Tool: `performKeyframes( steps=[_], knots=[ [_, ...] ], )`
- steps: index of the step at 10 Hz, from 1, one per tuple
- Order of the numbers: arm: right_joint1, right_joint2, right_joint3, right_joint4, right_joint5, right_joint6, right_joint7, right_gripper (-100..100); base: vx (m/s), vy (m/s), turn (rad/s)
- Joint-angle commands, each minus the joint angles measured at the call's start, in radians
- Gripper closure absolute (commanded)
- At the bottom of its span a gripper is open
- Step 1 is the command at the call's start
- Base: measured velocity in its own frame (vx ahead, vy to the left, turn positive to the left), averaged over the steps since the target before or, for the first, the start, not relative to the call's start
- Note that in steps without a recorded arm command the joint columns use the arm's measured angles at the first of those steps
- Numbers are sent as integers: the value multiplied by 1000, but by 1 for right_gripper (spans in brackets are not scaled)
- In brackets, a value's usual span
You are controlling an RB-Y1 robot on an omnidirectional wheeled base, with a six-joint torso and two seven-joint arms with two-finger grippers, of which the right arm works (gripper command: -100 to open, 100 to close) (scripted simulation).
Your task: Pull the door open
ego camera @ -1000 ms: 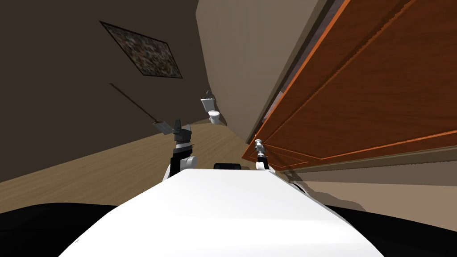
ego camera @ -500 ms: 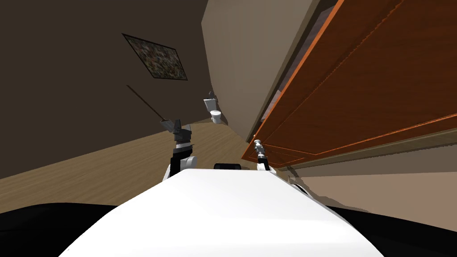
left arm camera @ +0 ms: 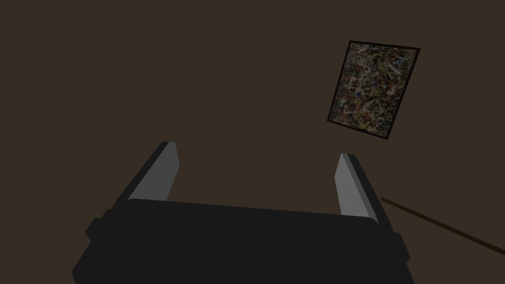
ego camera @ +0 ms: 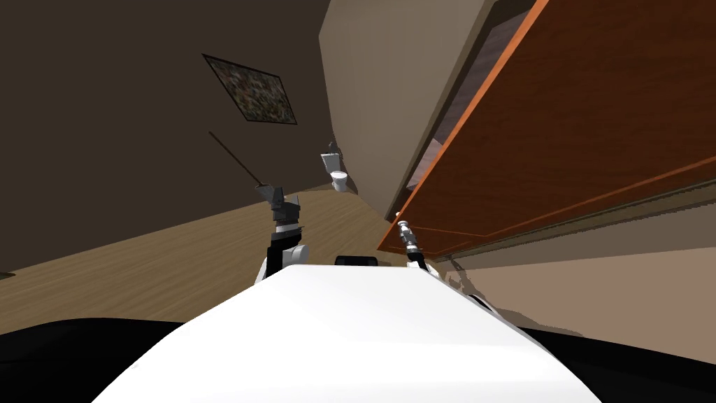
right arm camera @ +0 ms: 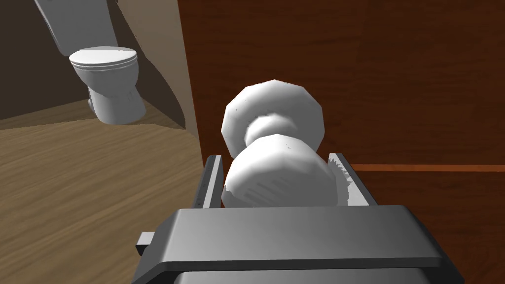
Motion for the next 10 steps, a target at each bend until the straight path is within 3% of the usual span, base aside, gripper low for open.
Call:
performKeyframes(
  steps=[1,3,4,10],
  knots=[
    [21,-23,21,-13,15,-21,-32,100,-134,8,4],
    [39,-43,44,-21,31,-42,-63,100,-173,-17,7],
    [36,-36,38,-24,27,-31,-50,100,-70,-4,-1],
    [138,-88,100,-24,84,-183,-99,100,8,-8,-70]
  ],
)
